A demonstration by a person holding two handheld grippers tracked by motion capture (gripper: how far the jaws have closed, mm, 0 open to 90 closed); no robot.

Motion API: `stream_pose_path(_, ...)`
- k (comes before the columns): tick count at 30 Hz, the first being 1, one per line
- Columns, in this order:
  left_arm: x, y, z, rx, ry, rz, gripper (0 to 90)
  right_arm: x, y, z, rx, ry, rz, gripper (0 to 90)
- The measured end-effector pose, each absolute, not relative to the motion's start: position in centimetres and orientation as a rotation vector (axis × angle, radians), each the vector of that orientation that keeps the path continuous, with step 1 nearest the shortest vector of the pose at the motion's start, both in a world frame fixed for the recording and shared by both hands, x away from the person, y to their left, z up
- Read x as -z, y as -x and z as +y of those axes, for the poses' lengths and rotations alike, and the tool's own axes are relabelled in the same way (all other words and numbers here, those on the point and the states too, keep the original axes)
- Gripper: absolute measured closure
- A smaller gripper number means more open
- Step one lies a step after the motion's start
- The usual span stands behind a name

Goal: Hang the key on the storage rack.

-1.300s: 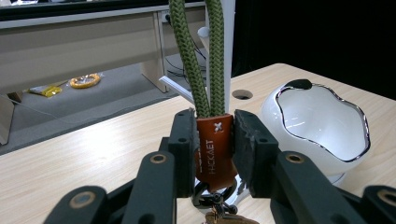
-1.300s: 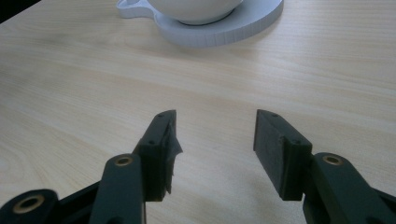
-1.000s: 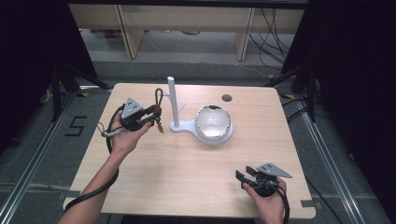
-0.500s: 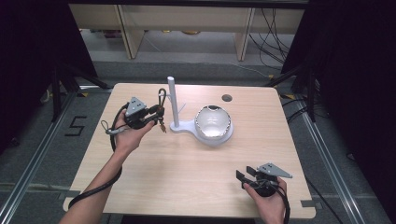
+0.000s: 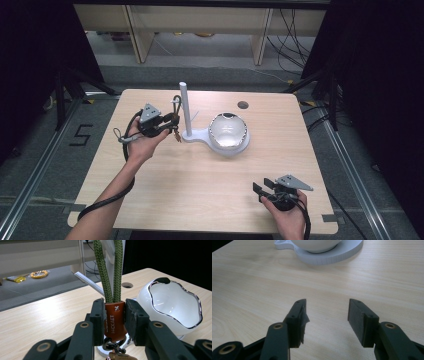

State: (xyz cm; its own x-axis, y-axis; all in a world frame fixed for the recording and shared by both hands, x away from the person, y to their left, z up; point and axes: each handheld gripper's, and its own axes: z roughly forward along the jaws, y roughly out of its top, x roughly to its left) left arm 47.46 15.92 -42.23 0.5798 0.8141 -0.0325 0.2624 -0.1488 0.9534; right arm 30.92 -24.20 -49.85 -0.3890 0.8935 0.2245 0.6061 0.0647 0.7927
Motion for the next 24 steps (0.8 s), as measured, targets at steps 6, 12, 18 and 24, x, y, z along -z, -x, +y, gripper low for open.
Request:
stream_pose_path(6, 42.7, -47.8, 15.5, -0.609, -1.702, 0.915, 68.4, 50.0, -31.1, -24.4, -1.254, -1.461, 2.031, 49.9)
stream_pose_path(12, 43.0, -47.9, 15.3, -0.604, -1.708, 0.921, 68.0, 50.0, -31.1, -24.4, -1.253, -1.46, 2.031, 49.9)
stream_pose_path(18, 43.4, -47.9, 15.1, -0.576, -1.719, 0.929, 66.8, 50.0, -31.0, -24.3, -1.244, -1.488, 2.026, 49.9)
stream_pose_path(24, 43.4, -47.6, 15.2, -0.585, -1.722, 0.922, 61.8, 50.0, -31.1, -24.4, -1.259, -1.461, 2.029, 49.9)
